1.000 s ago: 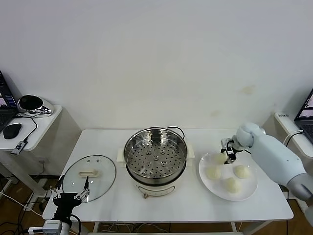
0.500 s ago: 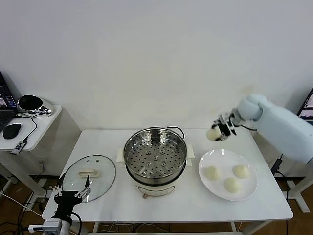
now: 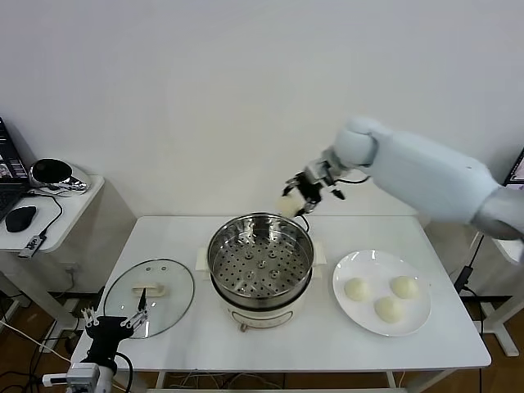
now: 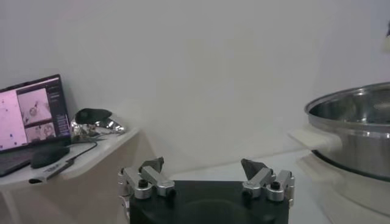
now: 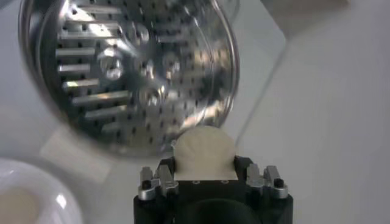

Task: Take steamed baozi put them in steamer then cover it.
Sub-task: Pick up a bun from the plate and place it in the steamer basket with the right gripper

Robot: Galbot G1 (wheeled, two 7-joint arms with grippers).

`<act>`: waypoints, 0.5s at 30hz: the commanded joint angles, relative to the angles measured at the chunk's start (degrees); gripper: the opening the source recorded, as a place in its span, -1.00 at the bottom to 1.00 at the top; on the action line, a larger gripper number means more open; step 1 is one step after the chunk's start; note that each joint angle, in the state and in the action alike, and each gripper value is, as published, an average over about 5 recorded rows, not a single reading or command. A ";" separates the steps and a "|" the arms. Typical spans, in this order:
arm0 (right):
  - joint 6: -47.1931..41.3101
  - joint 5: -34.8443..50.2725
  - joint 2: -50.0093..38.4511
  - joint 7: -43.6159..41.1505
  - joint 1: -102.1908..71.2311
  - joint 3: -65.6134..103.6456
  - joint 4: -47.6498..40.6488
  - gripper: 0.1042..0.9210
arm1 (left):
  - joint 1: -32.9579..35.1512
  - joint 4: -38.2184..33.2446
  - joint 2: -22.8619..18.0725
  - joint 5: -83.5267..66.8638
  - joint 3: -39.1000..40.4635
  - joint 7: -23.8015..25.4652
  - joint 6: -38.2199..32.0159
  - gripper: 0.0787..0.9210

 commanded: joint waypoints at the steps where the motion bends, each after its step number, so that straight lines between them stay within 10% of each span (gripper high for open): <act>1: 12.34 -7.07 10.19 1.46 0.38 -5.74 -4.81 0.22 | -0.24 0.23 0.02 -0.04 -0.32 -0.02 0.09 0.77; 15: 20.62 -20.37 11.98 3.59 -3.98 -5.72 -8.29 0.23 | -0.40 1.15 0.01 -0.21 -0.95 -0.11 -0.06 0.77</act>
